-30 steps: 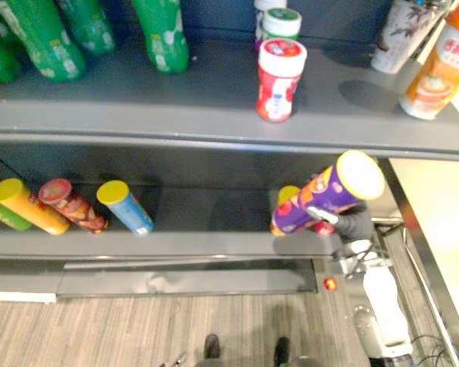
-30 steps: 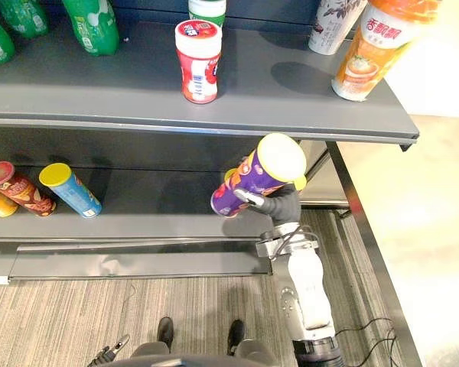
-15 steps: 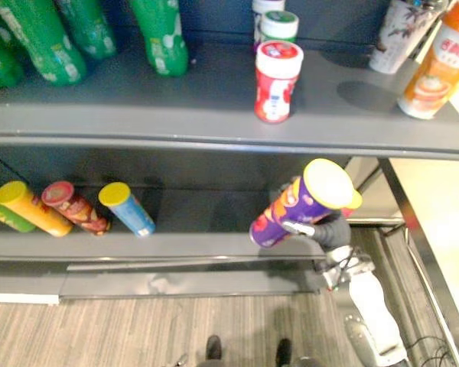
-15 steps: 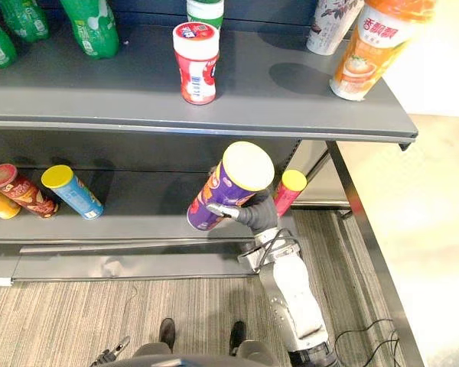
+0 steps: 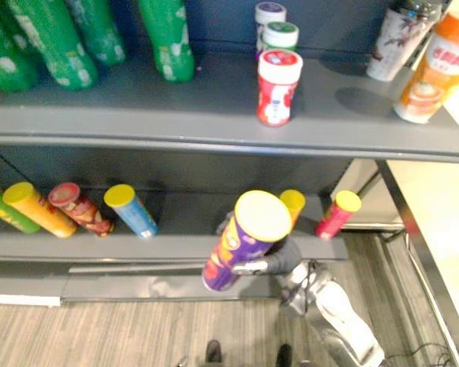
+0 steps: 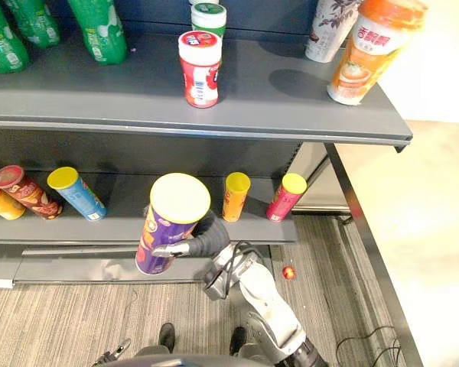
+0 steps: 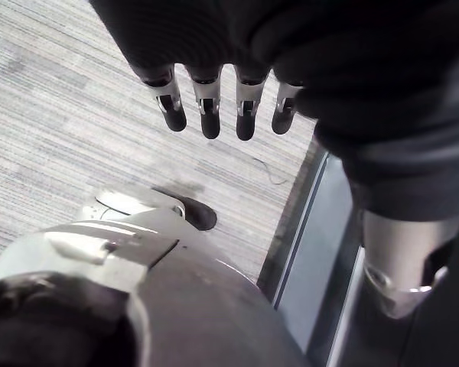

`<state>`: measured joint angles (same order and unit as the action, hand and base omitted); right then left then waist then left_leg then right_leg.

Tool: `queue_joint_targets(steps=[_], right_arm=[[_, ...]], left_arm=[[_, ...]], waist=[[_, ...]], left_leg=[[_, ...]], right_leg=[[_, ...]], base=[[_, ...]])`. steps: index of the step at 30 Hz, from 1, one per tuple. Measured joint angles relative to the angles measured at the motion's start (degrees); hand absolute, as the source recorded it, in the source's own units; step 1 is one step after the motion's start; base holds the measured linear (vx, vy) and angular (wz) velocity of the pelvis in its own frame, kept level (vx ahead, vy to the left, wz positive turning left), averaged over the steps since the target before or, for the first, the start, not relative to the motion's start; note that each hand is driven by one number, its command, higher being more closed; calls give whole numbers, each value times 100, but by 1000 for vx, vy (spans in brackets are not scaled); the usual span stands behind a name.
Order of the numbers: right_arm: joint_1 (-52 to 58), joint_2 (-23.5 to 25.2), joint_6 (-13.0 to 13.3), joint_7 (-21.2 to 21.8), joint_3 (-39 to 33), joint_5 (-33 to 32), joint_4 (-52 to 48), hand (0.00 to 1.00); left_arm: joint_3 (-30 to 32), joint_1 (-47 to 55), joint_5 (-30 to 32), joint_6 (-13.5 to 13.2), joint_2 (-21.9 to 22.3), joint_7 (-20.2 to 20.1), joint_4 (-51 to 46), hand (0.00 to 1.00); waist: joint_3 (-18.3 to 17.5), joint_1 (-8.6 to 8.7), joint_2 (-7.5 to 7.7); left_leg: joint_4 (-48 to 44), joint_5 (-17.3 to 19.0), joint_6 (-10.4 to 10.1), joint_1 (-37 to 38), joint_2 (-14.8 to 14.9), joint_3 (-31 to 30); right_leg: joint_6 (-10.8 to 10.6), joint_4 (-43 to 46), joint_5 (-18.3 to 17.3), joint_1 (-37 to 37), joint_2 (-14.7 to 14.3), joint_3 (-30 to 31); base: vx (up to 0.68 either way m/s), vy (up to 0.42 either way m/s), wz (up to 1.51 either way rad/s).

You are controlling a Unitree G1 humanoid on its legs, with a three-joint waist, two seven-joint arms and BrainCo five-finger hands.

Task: Put the gum and the chips on the shelf.

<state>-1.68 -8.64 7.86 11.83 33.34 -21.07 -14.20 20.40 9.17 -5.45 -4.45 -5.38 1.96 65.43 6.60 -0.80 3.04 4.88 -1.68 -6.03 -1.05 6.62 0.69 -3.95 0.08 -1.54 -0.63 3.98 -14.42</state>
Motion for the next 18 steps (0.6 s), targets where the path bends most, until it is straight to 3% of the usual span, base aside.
queue_joint_targets(steps=[6, 12, 18], right_arm=[[-709, 118, -14, -432, 78, 740, 1024, 100], [-1357, 436, -18, -1111, -503, 1496, 1899, 100], [-2192, 805, -21, -1820, -1070, 2022, 2641, 100]], left_arm=[[4, -59, -3, 2, 15, 92, -51, 0], [-170, -197, -43, -1, 72, 233, -208, 0], [-489, -346, -109, -40, 62, 286, -519, 0]], waist=[[15, -187, -31], [185, -440, -174], [700, -647, -251]], left_leg=[[6, -111, -5, -110, -35, -335], [7, -240, -33, -287, -126, -832], [-144, -348, -54, -502, -246, -1140]], right_leg=[[5, 1, -6, 68, 24, -321], [12, 135, -70, 92, 106, -778], [15, 1153, -561, -282, 415, -1088]], base=[[-18, -7, 31], [-60, -5, 41], [-52, -3, 32]])
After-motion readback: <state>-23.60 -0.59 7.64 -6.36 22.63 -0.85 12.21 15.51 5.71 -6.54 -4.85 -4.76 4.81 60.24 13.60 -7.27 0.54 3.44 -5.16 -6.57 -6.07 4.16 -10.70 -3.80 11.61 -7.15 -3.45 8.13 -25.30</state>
